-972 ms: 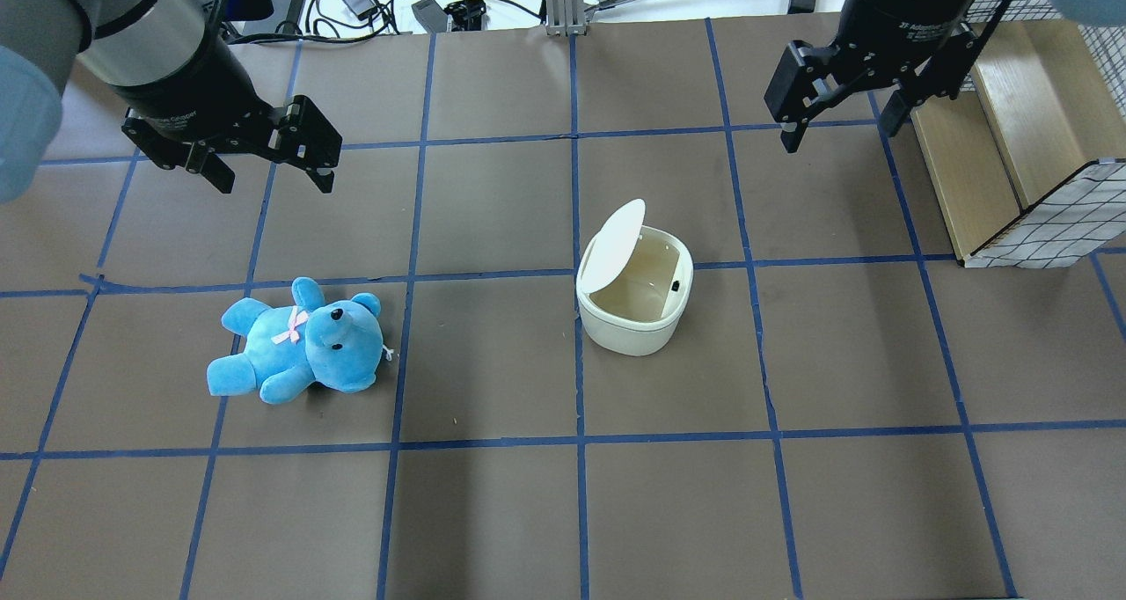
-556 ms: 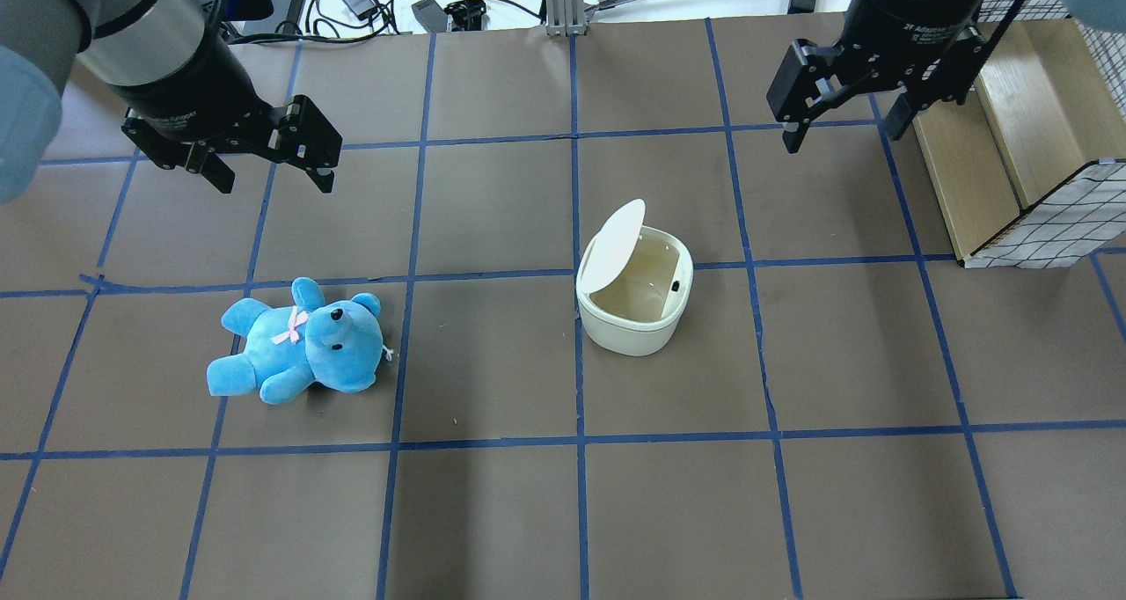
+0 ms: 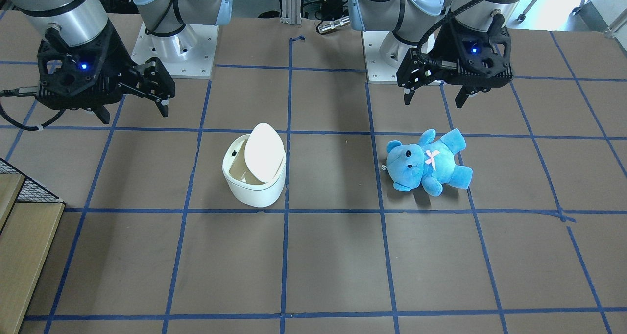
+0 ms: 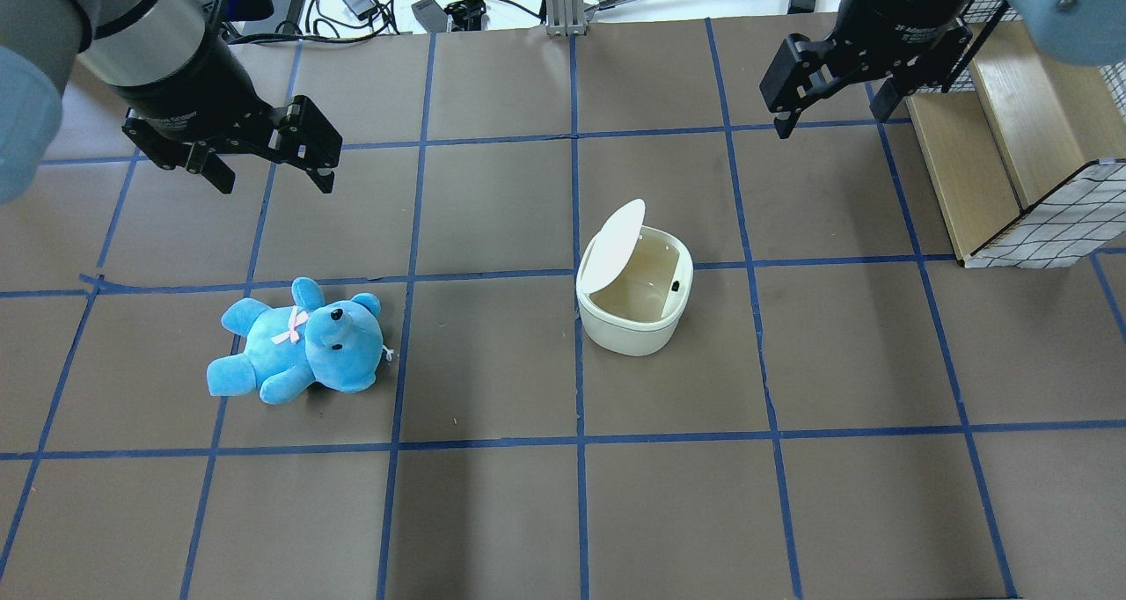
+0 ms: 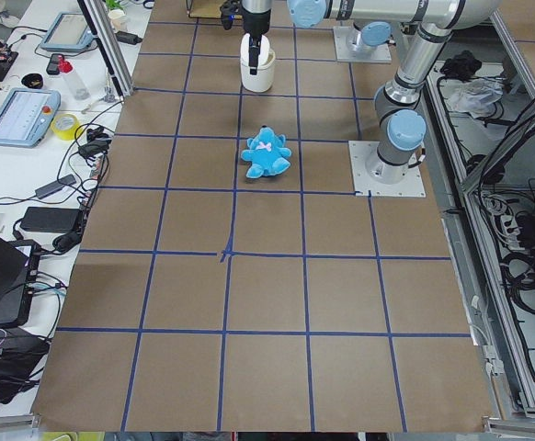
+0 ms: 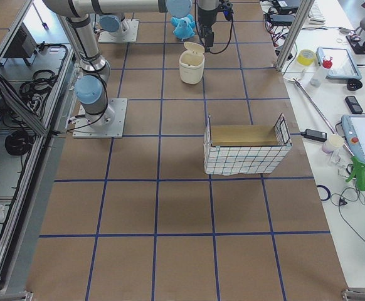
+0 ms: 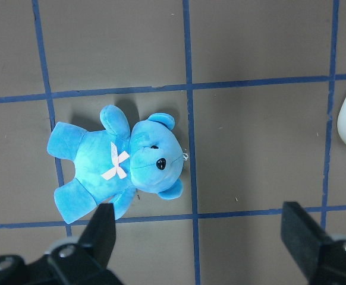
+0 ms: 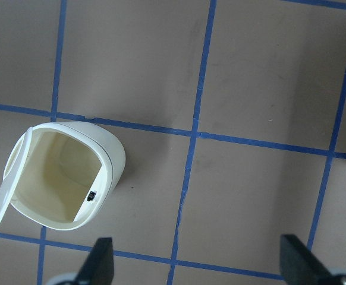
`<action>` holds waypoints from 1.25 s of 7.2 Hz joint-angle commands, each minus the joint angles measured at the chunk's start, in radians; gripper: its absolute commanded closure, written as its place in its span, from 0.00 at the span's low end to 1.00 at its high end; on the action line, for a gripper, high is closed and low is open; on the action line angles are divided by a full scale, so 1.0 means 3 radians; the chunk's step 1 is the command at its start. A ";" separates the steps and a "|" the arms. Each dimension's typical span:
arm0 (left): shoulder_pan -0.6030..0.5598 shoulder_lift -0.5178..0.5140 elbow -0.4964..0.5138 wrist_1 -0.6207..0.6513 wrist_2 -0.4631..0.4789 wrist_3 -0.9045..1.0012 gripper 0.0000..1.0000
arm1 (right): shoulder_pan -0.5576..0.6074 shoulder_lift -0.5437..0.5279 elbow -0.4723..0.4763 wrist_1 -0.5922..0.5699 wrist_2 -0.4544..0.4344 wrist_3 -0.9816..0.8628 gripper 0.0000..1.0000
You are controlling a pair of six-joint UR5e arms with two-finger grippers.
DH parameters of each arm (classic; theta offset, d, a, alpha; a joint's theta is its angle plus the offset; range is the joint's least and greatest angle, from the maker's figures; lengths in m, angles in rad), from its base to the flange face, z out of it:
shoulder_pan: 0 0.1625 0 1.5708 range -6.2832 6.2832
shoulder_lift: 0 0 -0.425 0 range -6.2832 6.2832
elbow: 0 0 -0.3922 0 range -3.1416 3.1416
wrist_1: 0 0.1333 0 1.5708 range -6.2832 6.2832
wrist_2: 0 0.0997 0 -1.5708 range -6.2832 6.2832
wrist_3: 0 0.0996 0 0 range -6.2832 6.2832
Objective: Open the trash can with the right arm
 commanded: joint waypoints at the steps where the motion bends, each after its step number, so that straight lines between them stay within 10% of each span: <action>1: 0.0000 0.0000 -0.0003 0.0000 0.0003 0.0000 0.00 | 0.0000 0.0002 0.0004 -0.0005 0.0002 0.0038 0.02; 9: 0.0000 0.0000 0.0002 0.0000 0.0003 0.0000 0.00 | -0.0005 -0.0003 0.0004 0.0021 -0.0054 0.0518 0.02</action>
